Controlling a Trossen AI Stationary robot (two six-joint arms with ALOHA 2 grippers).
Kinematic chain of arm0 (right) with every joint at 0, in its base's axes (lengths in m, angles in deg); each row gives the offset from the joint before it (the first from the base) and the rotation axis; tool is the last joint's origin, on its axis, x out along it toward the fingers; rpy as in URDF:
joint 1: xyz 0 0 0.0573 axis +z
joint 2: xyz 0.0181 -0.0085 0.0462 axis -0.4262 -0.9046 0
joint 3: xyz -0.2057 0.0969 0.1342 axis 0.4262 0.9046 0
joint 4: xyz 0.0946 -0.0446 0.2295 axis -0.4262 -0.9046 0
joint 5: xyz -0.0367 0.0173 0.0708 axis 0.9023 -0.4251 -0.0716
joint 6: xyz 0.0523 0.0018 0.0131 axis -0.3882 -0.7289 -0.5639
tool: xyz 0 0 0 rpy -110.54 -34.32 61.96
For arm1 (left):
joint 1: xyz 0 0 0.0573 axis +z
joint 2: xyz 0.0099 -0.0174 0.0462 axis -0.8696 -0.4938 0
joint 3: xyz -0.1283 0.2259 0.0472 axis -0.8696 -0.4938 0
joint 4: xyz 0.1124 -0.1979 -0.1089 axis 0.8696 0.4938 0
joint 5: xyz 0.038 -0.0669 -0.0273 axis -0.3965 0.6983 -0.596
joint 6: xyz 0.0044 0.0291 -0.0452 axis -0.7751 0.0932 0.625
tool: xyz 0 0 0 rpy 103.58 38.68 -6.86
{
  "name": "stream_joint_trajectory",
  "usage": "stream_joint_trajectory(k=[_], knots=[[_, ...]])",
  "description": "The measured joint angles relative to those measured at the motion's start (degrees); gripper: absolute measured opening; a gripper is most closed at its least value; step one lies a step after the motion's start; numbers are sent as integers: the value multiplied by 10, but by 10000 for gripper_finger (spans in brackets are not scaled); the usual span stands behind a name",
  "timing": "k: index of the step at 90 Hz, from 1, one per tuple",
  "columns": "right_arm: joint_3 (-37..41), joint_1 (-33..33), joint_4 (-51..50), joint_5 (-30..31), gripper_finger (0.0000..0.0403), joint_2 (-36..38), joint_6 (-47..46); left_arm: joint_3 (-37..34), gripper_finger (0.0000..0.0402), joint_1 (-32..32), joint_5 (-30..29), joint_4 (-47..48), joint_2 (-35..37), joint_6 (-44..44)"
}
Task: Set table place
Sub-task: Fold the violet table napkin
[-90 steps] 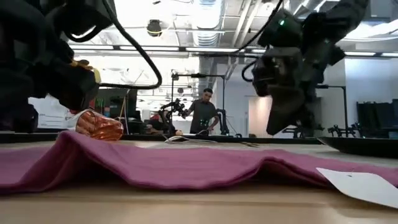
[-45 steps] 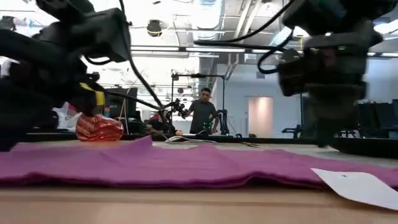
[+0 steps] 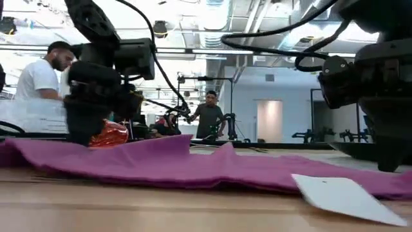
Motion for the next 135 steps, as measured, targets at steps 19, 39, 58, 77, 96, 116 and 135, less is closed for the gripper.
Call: stream_joint_trajectory(k=[19,39,58,77,96,116,135], knots=[[-1,-16,9,14,0,2,-5,61,0,5,-28,-1,-2,-3],[-1,-23,10,23,0,2,0,110,0,5,-21,2,-2,-16],[-1,-34,11,24,0,2,10,151,0,-2,-16,0,-1,-16],[-1,-49,6,43,0,3,35,177,0,-20,-34,-46,-1,24],[-1,-64,-1,110,0,28,41,178,0,-71,-140,-108,-5,145],[0,-125,-93,144,0,124,73,184,0,-144,-305,-100,-29,235],[0,-186,-178,140,0,236,157,323,0,-160,-362,33,-122,188]])
